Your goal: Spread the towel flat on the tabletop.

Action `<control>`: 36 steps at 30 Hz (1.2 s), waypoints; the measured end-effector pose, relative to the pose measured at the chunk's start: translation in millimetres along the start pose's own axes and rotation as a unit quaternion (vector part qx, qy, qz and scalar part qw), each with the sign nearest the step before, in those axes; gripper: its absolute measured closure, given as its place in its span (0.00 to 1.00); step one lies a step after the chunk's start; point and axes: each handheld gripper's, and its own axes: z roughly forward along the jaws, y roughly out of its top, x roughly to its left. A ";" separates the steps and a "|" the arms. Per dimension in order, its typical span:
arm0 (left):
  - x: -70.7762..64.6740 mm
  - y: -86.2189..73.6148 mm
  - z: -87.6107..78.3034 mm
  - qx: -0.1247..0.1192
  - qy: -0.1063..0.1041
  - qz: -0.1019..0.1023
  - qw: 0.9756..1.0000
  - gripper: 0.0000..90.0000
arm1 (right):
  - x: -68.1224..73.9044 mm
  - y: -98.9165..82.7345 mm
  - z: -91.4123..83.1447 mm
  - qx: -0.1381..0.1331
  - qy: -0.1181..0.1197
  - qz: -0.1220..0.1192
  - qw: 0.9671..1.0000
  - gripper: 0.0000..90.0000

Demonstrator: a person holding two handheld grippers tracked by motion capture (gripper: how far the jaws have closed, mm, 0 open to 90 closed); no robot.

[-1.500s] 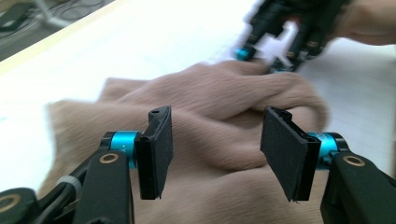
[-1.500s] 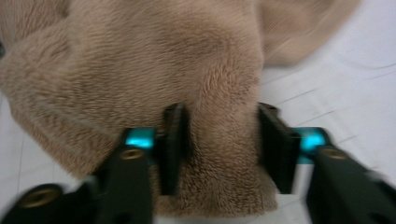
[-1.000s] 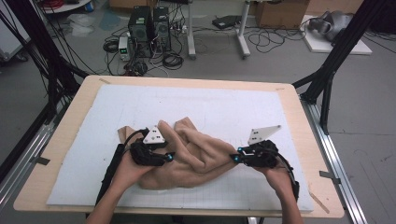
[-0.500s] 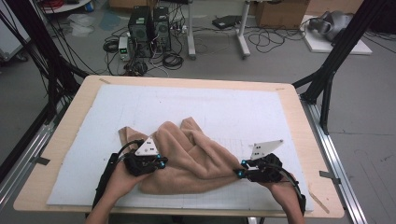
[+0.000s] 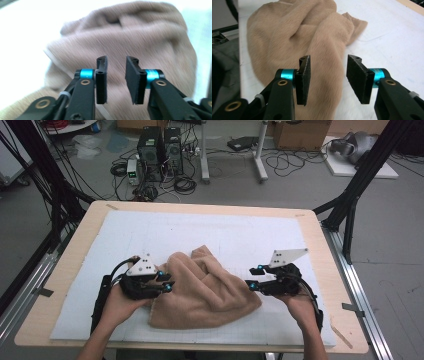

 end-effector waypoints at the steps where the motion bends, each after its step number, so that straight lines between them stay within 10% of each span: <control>1: 3.4 4.9 3.7 0.002 0.005 0.002 1.000 0.73 | -2.0 3.4 6.4 0.002 0.004 -0.002 1.000 0.59; 8: 26.9 29.0 40.2 0.003 0.012 -0.002 1.000 0.52 | -17.5 22.7 60.6 0.028 0.027 -0.001 0.999 0.51; 12: 37.7 21.2 65.9 0.072 -0.015 -0.020 0.997 0.47 | -27.1 16.9 87.2 0.067 0.048 0.021 0.996 0.50; 15: 39.0 8.0 78.5 0.119 -0.038 -0.021 0.992 0.54 | -29.7 4.3 102.2 0.088 0.079 0.036 0.992 0.67; 16: 39.0 4.0 80.0 0.128 -0.046 -0.017 0.990 0.71 | -26.2 -4.1 106.9 0.090 0.102 0.029 0.990 0.85; 22: 30.6 -3.9 68.7 0.125 -0.050 -0.002 0.991 0.87 | -17.4 -9.4 96.5 0.090 0.098 0.011 0.991 0.92; 36: -1.4 -19.0 15.6 0.073 -0.053 0.017 0.996 0.89 | 20.2 -38.6 14.7 0.087 0.047 -0.002 0.995 0.93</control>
